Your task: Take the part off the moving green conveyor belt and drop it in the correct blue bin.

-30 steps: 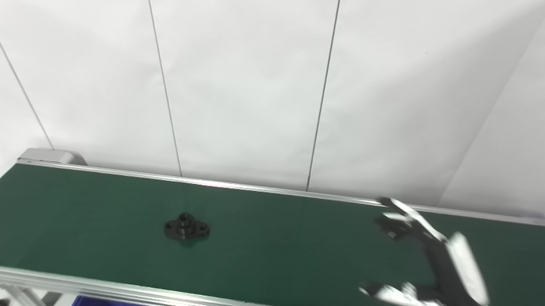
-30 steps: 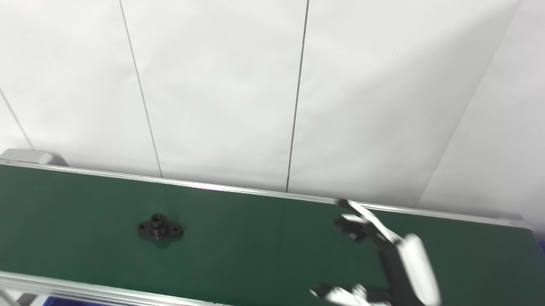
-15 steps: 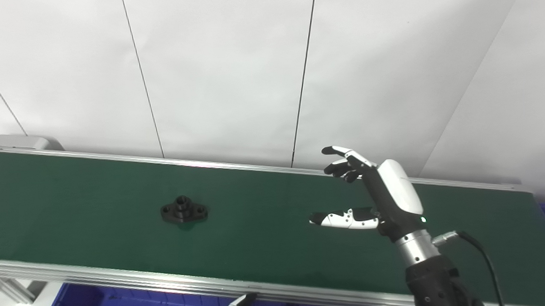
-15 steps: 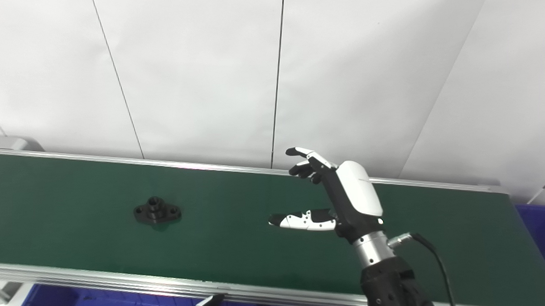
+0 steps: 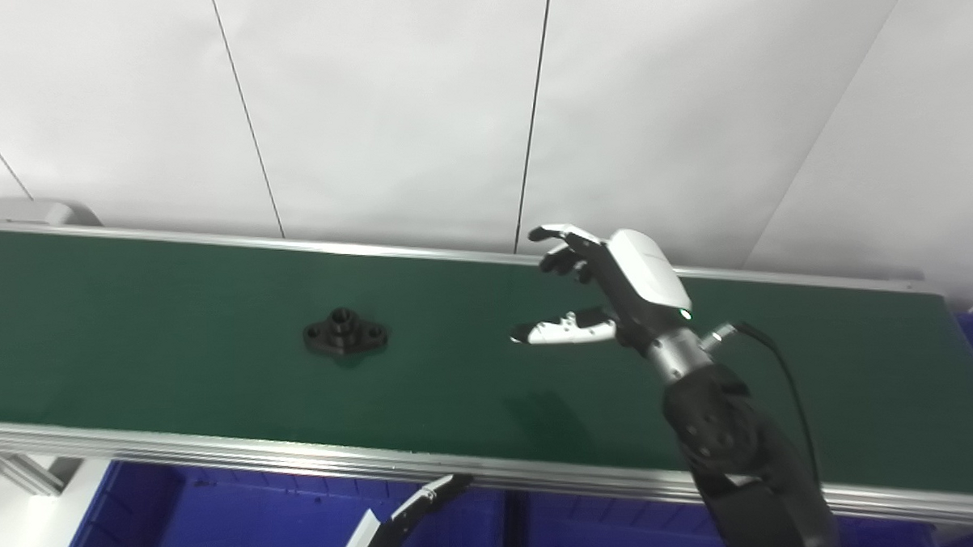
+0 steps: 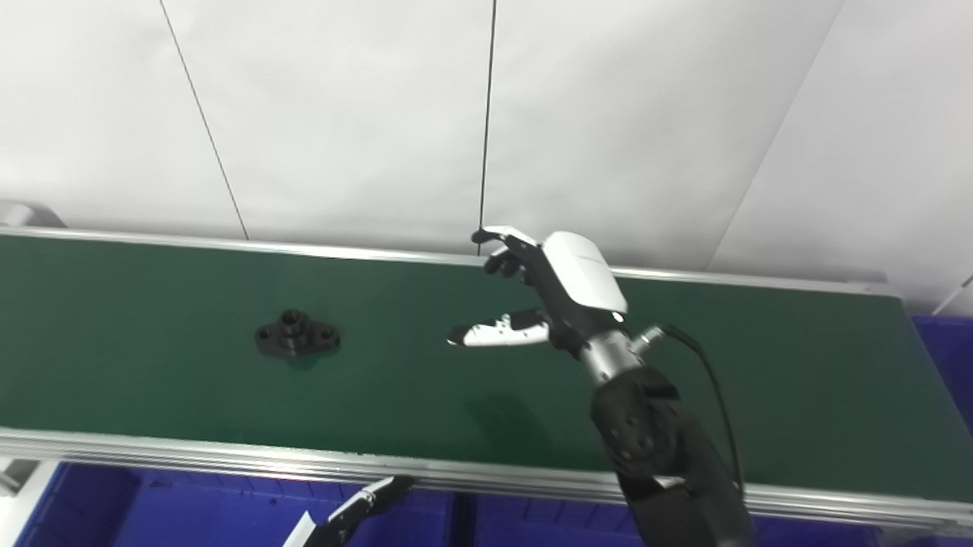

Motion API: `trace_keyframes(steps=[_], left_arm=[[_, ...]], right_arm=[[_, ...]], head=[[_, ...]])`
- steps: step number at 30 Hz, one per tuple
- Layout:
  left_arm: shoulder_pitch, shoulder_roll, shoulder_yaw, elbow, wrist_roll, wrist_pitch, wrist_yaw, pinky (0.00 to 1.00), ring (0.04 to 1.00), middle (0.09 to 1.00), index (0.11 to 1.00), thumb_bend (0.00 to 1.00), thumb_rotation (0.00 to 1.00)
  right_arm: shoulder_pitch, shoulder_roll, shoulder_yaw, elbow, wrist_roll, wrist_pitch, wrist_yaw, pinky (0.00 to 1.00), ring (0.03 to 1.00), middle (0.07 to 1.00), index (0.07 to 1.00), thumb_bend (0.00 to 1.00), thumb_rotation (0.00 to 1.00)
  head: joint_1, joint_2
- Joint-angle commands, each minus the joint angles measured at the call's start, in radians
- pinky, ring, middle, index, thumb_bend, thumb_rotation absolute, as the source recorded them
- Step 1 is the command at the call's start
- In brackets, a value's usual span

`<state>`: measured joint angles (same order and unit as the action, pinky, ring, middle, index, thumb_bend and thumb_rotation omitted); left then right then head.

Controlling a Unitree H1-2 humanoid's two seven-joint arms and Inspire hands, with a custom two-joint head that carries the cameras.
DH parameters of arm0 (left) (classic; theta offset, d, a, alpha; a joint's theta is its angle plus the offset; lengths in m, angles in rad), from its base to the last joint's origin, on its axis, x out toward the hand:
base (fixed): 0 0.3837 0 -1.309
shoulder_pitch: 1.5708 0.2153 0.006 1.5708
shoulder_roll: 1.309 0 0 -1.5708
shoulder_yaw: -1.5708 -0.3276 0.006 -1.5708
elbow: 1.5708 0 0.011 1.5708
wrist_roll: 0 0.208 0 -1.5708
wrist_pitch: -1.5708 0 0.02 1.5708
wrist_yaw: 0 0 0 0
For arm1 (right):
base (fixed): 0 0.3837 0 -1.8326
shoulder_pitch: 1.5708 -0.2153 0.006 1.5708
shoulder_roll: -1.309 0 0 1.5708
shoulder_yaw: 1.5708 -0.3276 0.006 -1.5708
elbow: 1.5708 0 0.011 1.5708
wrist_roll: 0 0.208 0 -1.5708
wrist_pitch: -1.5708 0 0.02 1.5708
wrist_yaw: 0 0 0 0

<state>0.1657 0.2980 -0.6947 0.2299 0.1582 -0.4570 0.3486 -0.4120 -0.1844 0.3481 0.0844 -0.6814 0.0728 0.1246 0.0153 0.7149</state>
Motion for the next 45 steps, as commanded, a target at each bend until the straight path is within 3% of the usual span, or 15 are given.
trace_keyframes(steps=[1, 6, 19, 33, 45], left_arm=[[-0.017, 0.002, 0.001, -0.023, 0.005, -0.013, 0.003, 0.83, 0.842, 0.838, 0.824, 0.86, 0.66], [-0.027, -0.002, -0.007, -0.018, 0.007, -0.013, 0.016, 0.79, 0.807, 0.806, 0.784, 0.85, 0.64], [-0.048, 0.0, -0.033, 0.016, 0.003, -0.013, 0.038, 0.78, 0.795, 0.797, 0.778, 0.85, 0.62], [-0.058, 0.003, -0.058, 0.036, 0.016, -0.013, 0.059, 0.79, 0.797, 0.8, 0.791, 0.86, 0.63], [-0.067, -0.003, -0.069, 0.048, 0.023, -0.013, 0.072, 0.79, 0.805, 0.805, 0.792, 0.86, 0.63]], right_arm=[[-0.069, 0.015, 0.01, 0.018, -0.019, -0.018, -0.019, 0.54, 0.627, 0.632, 0.779, 0.86, 0.49], [-0.117, 0.043, 0.041, 0.111, -0.032, -0.021, -0.026, 0.56, 0.635, 0.625, 0.767, 0.87, 0.46], [-0.223, 0.101, 0.116, 0.327, -0.076, -0.033, -0.071, 0.58, 0.632, 0.641, 0.762, 0.87, 0.42], [-0.311, 0.143, 0.204, 0.454, -0.123, -0.024, -0.085, 0.6, 0.673, 0.704, 0.774, 0.89, 0.43], [-0.354, 0.165, 0.255, 0.574, -0.152, -0.021, -0.118, 0.61, 0.699, 0.71, 0.774, 0.91, 0.35]], head=[[0.006, -0.002], [0.01, -0.009], [0.023, -0.056], [0.043, -0.069], [0.055, -0.073]])
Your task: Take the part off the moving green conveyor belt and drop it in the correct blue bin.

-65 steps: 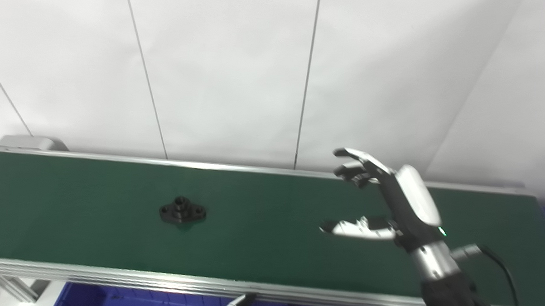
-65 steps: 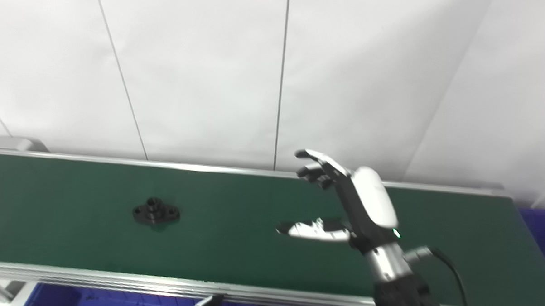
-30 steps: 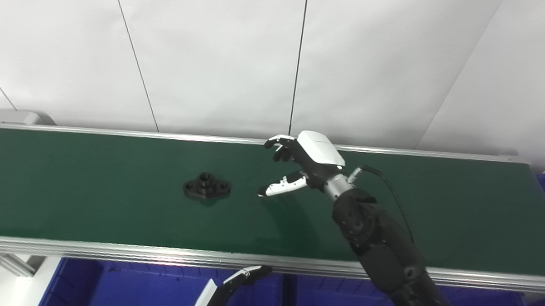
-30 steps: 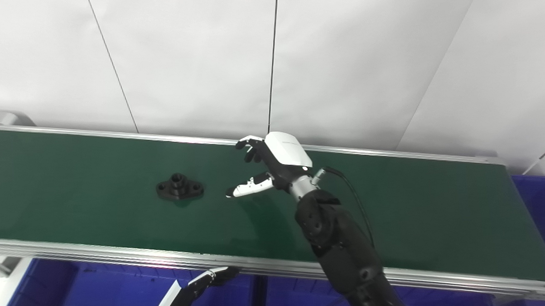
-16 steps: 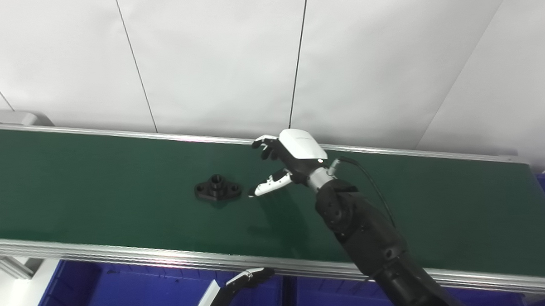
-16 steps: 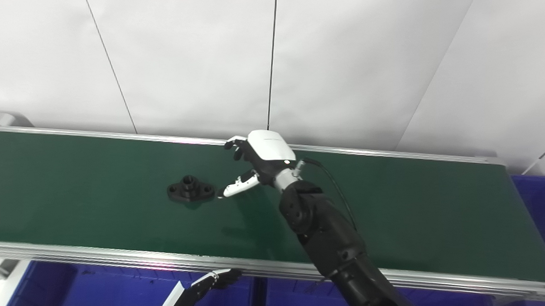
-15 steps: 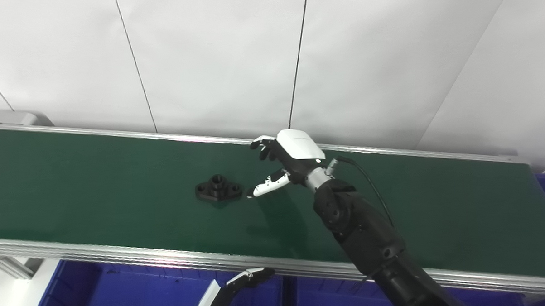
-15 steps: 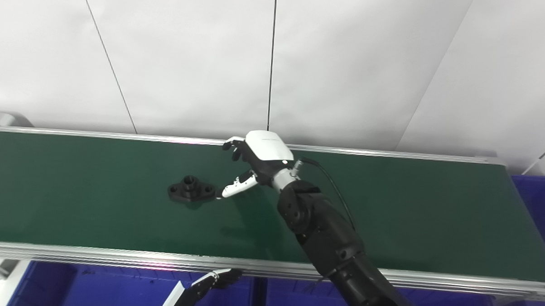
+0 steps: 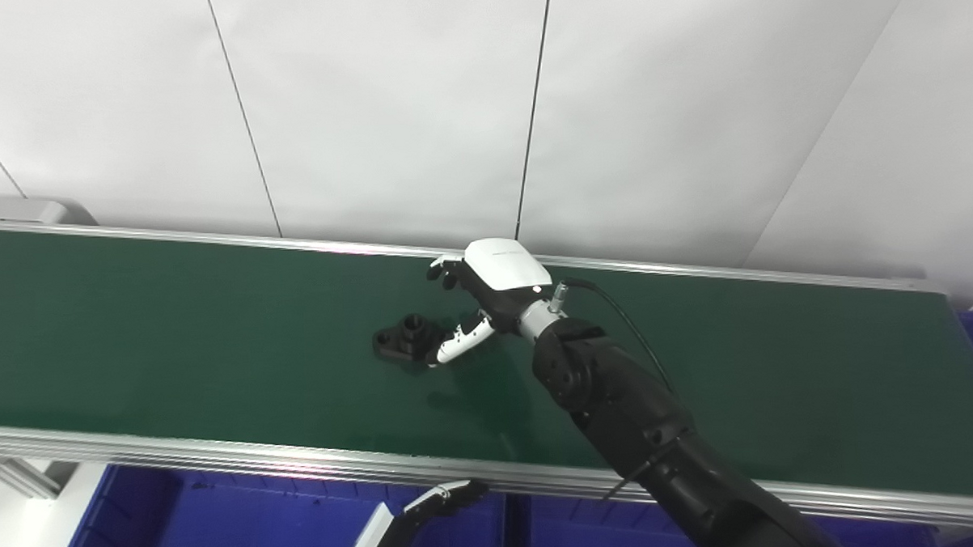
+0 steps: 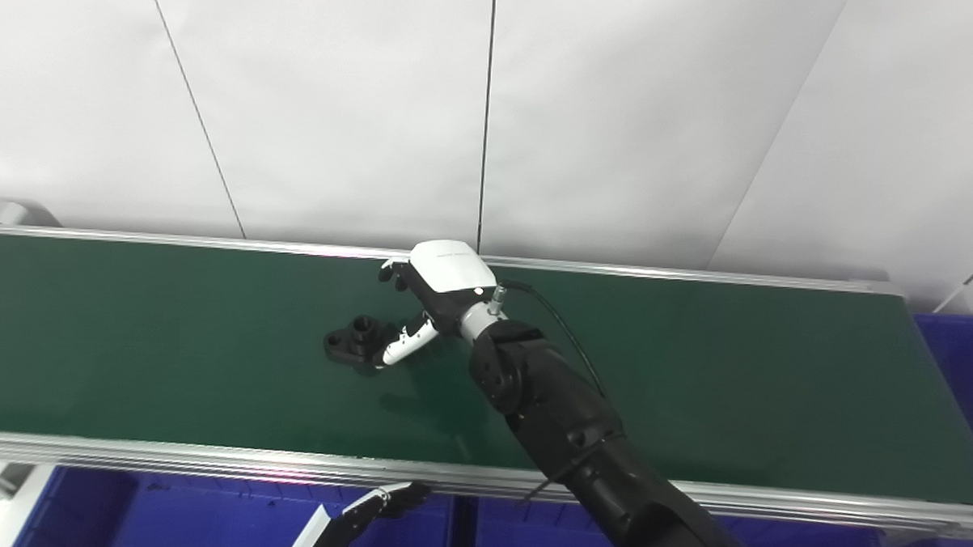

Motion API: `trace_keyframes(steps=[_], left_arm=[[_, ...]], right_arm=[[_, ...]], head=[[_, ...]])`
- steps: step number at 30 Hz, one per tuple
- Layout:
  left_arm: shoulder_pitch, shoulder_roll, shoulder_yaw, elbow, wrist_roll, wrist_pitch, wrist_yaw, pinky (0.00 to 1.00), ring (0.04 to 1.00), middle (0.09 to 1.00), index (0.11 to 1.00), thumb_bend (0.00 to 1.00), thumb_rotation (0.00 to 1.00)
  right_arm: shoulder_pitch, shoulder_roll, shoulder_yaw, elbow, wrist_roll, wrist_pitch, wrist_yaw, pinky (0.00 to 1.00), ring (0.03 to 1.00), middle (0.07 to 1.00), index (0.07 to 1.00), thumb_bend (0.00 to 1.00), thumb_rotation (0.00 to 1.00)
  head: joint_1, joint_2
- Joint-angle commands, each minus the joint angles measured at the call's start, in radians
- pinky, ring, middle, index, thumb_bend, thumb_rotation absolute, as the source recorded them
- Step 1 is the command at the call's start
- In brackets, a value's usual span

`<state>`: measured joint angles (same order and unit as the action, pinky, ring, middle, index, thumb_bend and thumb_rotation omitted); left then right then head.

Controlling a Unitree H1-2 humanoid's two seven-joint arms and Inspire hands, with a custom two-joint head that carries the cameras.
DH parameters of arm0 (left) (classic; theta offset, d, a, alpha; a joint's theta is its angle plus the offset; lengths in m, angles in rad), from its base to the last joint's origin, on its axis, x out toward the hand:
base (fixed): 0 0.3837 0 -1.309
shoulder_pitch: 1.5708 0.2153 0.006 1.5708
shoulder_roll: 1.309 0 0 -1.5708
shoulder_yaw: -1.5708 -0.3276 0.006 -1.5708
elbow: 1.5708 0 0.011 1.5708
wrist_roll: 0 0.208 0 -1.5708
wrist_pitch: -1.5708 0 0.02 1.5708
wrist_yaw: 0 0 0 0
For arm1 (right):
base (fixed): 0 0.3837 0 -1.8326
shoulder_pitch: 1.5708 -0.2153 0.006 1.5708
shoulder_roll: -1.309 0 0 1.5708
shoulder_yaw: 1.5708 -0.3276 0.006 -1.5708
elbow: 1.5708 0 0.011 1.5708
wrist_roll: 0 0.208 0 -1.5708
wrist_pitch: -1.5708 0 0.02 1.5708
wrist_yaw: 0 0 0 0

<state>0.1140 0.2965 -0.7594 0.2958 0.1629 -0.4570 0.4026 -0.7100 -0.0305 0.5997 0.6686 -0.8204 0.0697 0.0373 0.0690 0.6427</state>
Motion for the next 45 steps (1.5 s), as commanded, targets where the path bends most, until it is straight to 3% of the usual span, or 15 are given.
trace_keyframes(steps=[1, 6, 17, 21, 22, 24, 26, 27, 29, 33, 40, 45], left_arm=[[-0.016, -0.001, -0.005, -0.018, 0.019, -0.013, 0.019, 0.79, 0.807, 0.806, 0.793, 0.86, 0.63], [-0.018, -0.002, -0.011, -0.019, 0.029, -0.013, 0.03, 0.79, 0.806, 0.806, 0.795, 0.86, 0.63], [-0.024, 0.0, -0.024, -0.024, 0.029, -0.013, 0.045, 0.79, 0.799, 0.806, 0.801, 0.85, 0.63], [-0.021, -0.006, -0.02, -0.029, 0.022, -0.013, 0.045, 0.78, 0.791, 0.8, 0.797, 0.85, 0.61], [-0.02, -0.007, -0.019, -0.029, 0.02, -0.013, 0.045, 0.78, 0.789, 0.798, 0.796, 0.85, 0.61], [-0.02, -0.009, -0.018, -0.031, 0.015, -0.013, 0.045, 0.77, 0.787, 0.796, 0.794, 0.85, 0.61], [-0.019, -0.011, -0.016, -0.034, 0.008, -0.013, 0.039, 0.77, 0.787, 0.797, 0.793, 0.85, 0.6], [-0.019, -0.011, -0.015, -0.034, 0.009, -0.013, 0.039, 0.77, 0.784, 0.796, 0.794, 0.85, 0.6], [-0.017, -0.013, -0.012, -0.035, 0.01, -0.013, 0.039, 0.77, 0.781, 0.793, 0.792, 0.85, 0.6], [-0.014, -0.018, -0.007, -0.039, 0.004, -0.013, 0.038, 0.77, 0.78, 0.79, 0.79, 0.85, 0.6], [-0.014, -0.02, -0.005, -0.04, 0.011, -0.013, 0.045, 0.76, 0.781, 0.788, 0.788, 0.85, 0.6], [-0.017, -0.02, -0.005, -0.042, 0.009, -0.013, 0.047, 0.77, 0.785, 0.79, 0.788, 0.86, 0.61]], right_arm=[[-0.057, 0.01, 0.008, -0.004, -0.018, -0.018, -0.034, 0.62, 0.709, 0.723, 0.777, 0.91, 0.36], [-0.066, 0.004, 0.04, 0.024, -0.045, -0.013, -0.03, 0.65, 0.744, 0.757, 0.789, 0.9, 0.37], [-0.065, -0.007, 0.088, 0.092, -0.072, -0.037, -0.036, 0.64, 0.701, 0.701, 0.744, 0.85, 0.3], [-0.061, -0.015, 0.105, 0.102, -0.075, -0.046, -0.036, 0.54, 0.598, 0.589, 0.714, 0.82, 0.21], [-0.06, -0.017, 0.108, 0.103, -0.074, -0.049, -0.032, 0.51, 0.568, 0.539, 0.703, 0.7, 0.11], [-0.054, -0.023, 0.115, 0.092, -0.074, -0.045, -0.019, 0.48, 0.539, 0.495, 0.68, 0.59, 0.02], [-0.047, -0.03, 0.12, 0.082, -0.075, -0.042, -0.017, 0.48, 0.525, 0.487, 0.656, 0.57, 0.0], [-0.043, -0.033, 0.121, 0.076, -0.074, -0.043, -0.02, 0.47, 0.515, 0.486, 0.576, 0.55, 0.0], [-0.036, -0.04, 0.123, 0.062, -0.074, -0.045, -0.023, 0.47, 0.506, 0.444, 0.536, 0.53, 0.0], [-0.02, -0.062, 0.145, 0.026, -0.094, -0.034, -0.006, 0.47, 0.487, 0.427, 0.523, 0.52, 0.0], [-0.001, -0.103, 0.183, -0.028, -0.155, -0.006, 0.028, 0.28, 0.296, 0.47, 0.49, 0.53, 0.0], [0.003, -0.132, 0.211, -0.049, -0.206, 0.006, 0.061, 0.24, 0.274, 0.47, 0.489, 0.53, 0.0]], head=[[0.001, -0.001], [0.003, 0.003], [0.002, 0.013], [0.0, 0.017], [0.0, 0.017], [0.0, 0.021], [0.0, 0.021], [0.0, 0.021], [-0.001, 0.025], [-0.004, 0.03], [-0.004, 0.03], [-0.011, 0.033]])
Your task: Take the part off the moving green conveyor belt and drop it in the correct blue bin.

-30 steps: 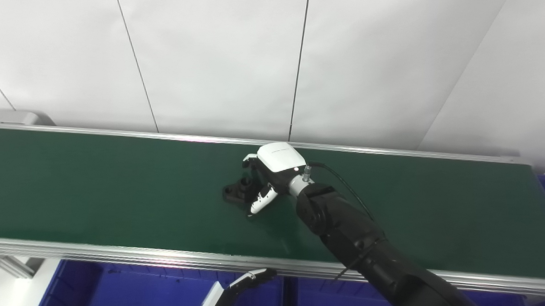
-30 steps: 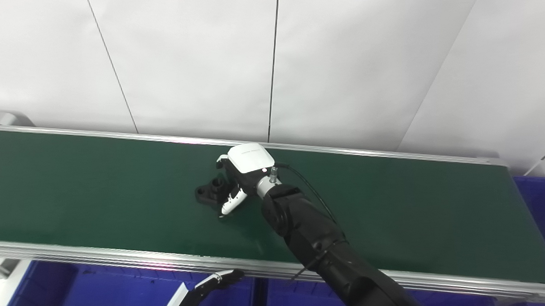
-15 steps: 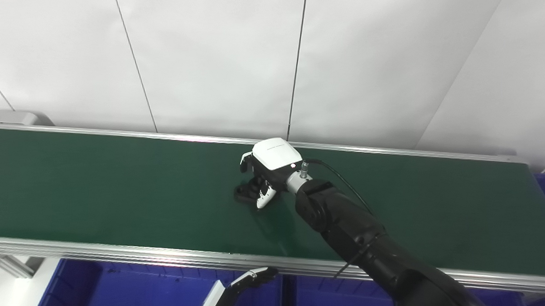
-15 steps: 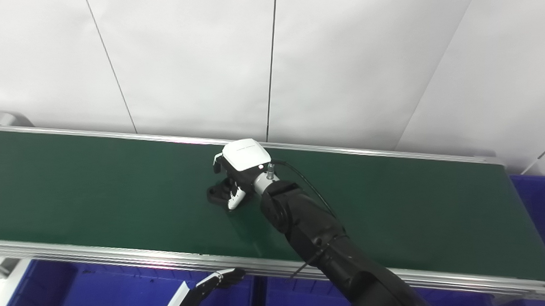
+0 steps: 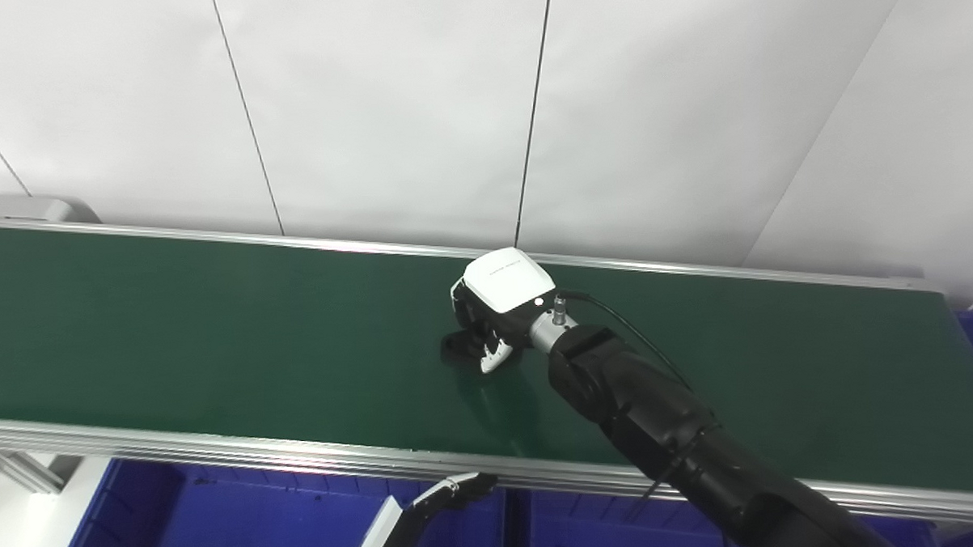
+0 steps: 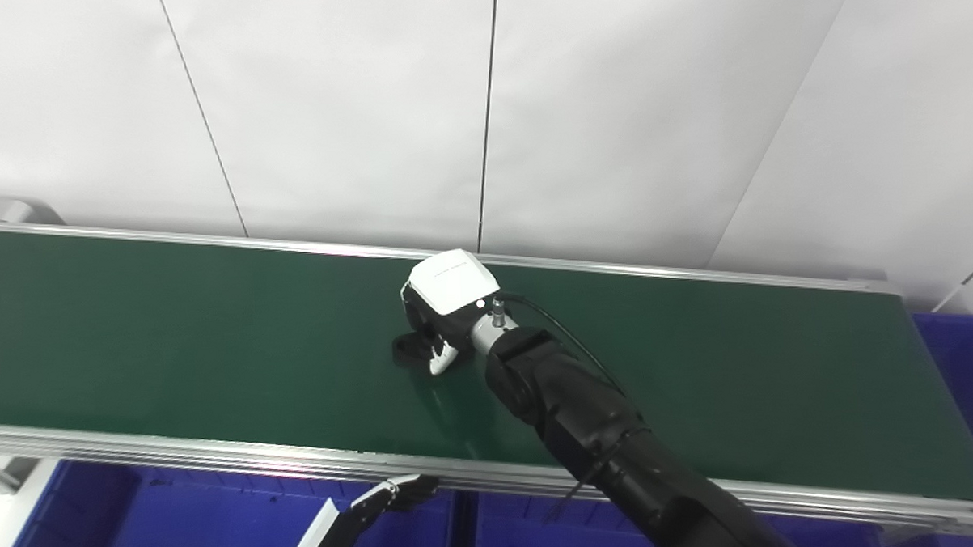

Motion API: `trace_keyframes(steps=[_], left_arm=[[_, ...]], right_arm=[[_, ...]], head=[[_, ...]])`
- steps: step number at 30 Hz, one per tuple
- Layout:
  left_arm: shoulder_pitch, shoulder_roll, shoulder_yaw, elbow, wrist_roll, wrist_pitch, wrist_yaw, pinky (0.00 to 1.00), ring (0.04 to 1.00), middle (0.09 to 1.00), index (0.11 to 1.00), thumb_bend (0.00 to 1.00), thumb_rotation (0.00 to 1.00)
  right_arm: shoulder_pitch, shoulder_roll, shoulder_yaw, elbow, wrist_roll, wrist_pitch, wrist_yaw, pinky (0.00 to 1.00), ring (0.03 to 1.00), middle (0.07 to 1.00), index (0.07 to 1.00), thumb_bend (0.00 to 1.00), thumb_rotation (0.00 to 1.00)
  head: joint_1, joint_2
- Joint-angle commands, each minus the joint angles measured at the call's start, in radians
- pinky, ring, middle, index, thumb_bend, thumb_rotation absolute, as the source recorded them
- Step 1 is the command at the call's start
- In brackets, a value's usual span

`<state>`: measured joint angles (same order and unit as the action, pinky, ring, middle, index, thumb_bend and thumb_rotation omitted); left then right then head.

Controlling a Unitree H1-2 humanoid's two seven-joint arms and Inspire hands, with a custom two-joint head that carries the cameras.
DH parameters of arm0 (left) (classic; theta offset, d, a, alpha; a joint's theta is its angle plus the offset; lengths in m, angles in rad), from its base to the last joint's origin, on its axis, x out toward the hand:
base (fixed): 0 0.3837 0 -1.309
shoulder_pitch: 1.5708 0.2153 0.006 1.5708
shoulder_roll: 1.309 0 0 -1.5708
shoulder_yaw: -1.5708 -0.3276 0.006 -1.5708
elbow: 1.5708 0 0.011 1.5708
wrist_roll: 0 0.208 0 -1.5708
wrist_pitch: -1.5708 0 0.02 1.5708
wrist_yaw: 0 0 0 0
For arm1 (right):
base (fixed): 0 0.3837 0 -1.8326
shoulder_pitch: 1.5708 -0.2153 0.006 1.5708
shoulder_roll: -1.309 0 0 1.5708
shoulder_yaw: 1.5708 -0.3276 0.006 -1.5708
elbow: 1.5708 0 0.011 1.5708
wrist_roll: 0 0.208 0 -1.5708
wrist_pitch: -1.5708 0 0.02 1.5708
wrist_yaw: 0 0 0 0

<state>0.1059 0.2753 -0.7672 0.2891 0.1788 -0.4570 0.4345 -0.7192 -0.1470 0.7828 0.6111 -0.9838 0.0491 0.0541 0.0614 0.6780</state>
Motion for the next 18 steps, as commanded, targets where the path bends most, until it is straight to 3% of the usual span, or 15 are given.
trace_keyframes(steps=[1, 6, 7, 9, 13, 17, 18], left_arm=[[-0.009, 0.002, 0.003, -0.035, -0.009, -0.013, 0.012, 0.78, 0.787, 0.791, 0.789, 0.85, 0.6], [-0.01, 0.004, 0.006, -0.037, -0.012, -0.013, 0.003, 0.79, 0.794, 0.794, 0.79, 0.85, 0.61], [-0.01, 0.004, 0.006, -0.037, -0.011, -0.013, 0.003, 0.79, 0.795, 0.794, 0.79, 0.85, 0.61], [-0.011, 0.005, 0.005, -0.038, -0.008, -0.013, 0.006, 0.79, 0.797, 0.795, 0.791, 0.84, 0.61], [-0.01, 0.011, 0.001, -0.045, 0.003, -0.013, 0.013, 0.79, 0.799, 0.796, 0.793, 0.83, 0.62], [-0.008, 0.017, -0.002, -0.049, 0.011, -0.013, 0.016, 0.78, 0.789, 0.795, 0.796, 0.83, 0.63], [-0.007, 0.018, -0.001, -0.052, 0.01, -0.013, 0.016, 0.78, 0.786, 0.794, 0.795, 0.84, 0.64]], right_arm=[[0.011, -0.022, 0.04, 0.004, -0.065, 0.039, 0.062, 0.21, 0.247, 0.469, 0.489, 0.53, 0.0], [0.022, -0.054, 0.023, -0.066, -0.091, 0.072, 0.116, 0.13, 0.195, 0.469, 0.487, 0.53, 0.0], [0.03, -0.058, 0.01, -0.089, -0.09, 0.079, 0.119, 0.13, 0.199, 0.353, 0.487, 0.52, 0.09], [0.046, -0.065, -0.021, -0.134, -0.079, 0.09, 0.128, 0.15, 0.224, 0.313, 0.488, 0.51, 0.13], [0.094, -0.089, -0.094, -0.315, -0.067, 0.132, 0.181, 0.23, 0.316, 0.382, 0.489, 0.52, 0.14], [0.152, -0.105, -0.175, -0.496, -0.045, 0.157, 0.236, 0.21, 0.285, 0.348, 0.487, 0.52, 0.13], [0.167, -0.109, -0.195, -0.545, -0.042, 0.167, 0.253, 0.17, 0.238, 0.305, 0.487, 0.52, 0.13]], head=[[-0.004, -0.002], [-0.004, -0.002], [-0.004, -0.002], [-0.004, -0.002], [-0.012, 0.007], [-0.019, 0.012], [-0.024, 0.015]])
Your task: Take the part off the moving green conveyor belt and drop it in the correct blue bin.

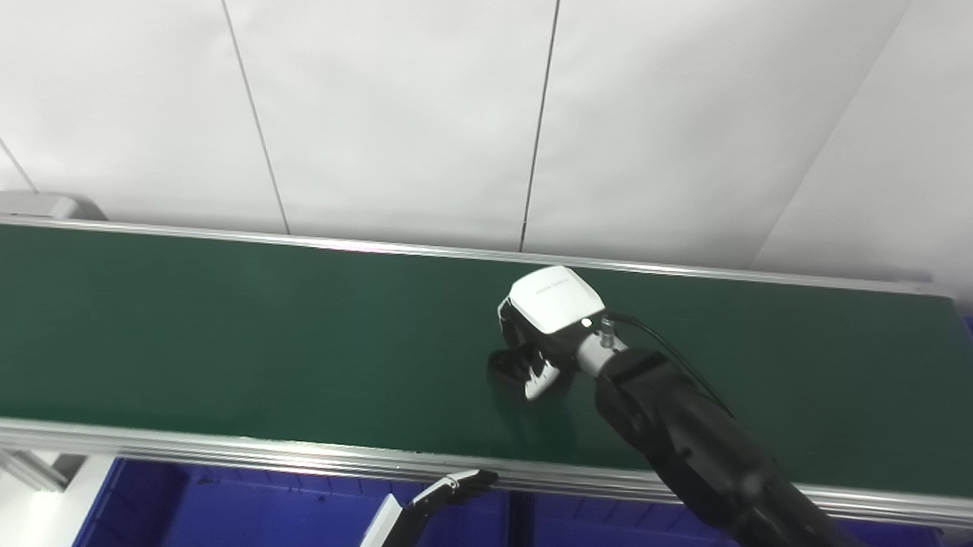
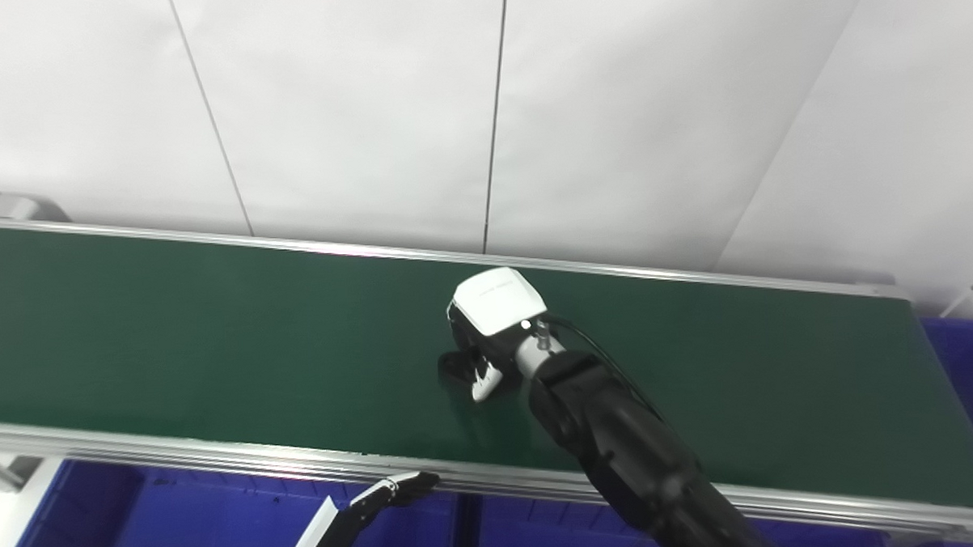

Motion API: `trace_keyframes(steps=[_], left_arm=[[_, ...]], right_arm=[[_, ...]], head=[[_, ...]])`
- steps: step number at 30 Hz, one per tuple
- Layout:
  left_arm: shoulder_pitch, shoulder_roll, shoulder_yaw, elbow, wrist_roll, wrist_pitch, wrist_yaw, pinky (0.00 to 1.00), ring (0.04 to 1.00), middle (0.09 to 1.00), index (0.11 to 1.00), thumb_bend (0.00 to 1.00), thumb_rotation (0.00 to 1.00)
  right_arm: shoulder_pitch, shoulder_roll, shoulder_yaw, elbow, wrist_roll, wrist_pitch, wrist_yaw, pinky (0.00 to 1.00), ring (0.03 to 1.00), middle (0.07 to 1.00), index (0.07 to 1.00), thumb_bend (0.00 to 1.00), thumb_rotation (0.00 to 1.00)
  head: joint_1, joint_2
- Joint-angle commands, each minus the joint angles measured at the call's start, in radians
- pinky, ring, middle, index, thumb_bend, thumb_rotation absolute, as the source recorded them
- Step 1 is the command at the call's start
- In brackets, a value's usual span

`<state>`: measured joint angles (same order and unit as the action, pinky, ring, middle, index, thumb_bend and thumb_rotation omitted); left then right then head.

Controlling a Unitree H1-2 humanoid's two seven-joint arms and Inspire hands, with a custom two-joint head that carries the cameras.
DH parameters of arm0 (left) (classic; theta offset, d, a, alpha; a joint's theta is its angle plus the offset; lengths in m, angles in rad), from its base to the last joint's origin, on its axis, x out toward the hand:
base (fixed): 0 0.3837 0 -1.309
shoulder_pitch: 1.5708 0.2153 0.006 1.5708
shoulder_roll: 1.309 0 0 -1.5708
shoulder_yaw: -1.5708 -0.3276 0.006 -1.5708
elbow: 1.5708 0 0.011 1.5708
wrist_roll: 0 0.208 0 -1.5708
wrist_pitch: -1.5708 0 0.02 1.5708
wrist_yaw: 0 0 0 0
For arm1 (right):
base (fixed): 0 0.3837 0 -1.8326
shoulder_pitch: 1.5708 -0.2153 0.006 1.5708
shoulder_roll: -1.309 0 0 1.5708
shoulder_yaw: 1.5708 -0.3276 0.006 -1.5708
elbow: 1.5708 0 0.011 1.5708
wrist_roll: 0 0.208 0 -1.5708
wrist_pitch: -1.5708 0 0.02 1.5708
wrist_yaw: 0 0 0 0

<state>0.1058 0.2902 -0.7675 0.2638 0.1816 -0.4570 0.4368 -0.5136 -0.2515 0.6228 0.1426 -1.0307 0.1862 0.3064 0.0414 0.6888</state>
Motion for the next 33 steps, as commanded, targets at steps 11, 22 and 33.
trace_keyframes(steps=[11, 22, 33], left_arm=[[0.011, 0.017, 0.009, -0.058, -0.006, -0.013, -0.009, 0.78, 0.788, 0.796, 0.795, 0.83, 0.62], [0.028, 0.03, 0.021, -0.098, -0.006, -0.013, -0.018, 0.77, 0.782, 0.793, 0.795, 0.83, 0.63], [0.07, 0.05, 0.09, -0.18, -0.032, -0.013, -0.082, 0.8, 0.808, 0.804, 0.801, 0.82, 0.63]], right_arm=[[0.115, -0.025, -0.182, -0.439, -0.03, 0.089, 0.163, 0.14, 0.207, 0.287, 0.488, 0.52, 0.13], [0.344, -0.035, -0.296, -0.658, 0.006, 0.083, 0.243, 0.11, 0.188, 0.278, 0.488, 0.51, 0.12], [0.683, -0.01, -0.312, -0.61, 0.058, 0.035, 0.09, 0.27, 0.332, 0.459, 0.486, 0.53, 0.01]], head=[[-0.028, 0.027], [-0.086, 0.067], [-0.164, 0.173]])
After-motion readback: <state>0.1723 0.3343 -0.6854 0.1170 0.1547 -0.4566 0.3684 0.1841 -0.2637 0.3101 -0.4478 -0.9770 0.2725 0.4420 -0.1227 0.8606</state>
